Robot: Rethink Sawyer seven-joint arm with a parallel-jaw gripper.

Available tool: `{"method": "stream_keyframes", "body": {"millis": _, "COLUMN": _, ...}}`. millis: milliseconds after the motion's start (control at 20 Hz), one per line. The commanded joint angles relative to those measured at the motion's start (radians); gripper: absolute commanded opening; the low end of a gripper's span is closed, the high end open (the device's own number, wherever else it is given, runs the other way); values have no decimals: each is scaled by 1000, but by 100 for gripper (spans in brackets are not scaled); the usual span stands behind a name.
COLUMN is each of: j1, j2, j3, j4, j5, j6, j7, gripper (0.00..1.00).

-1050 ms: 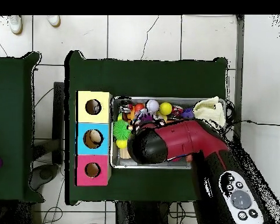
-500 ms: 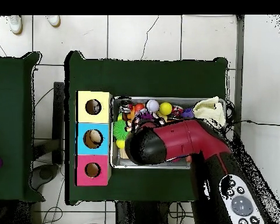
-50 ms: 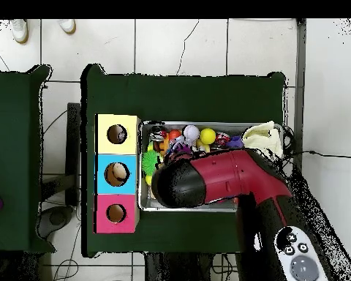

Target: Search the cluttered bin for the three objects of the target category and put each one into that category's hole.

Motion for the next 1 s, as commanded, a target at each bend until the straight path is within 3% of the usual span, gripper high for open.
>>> {"method": "stream_keyframes", "body": {"millis": 50, "j1": 16, "j2": -74, "j3": 13, "j4": -34, "j5": 48, "j6": 196, "j7": -100, "gripper": 0}}
{"method": "stream_keyframes", "body": {"millis": 1000, "j1": 72, "j2": -91, "j3": -3, "j4": -93, "j5": 58, "j6": 300, "j7": -46, "gripper": 0}}
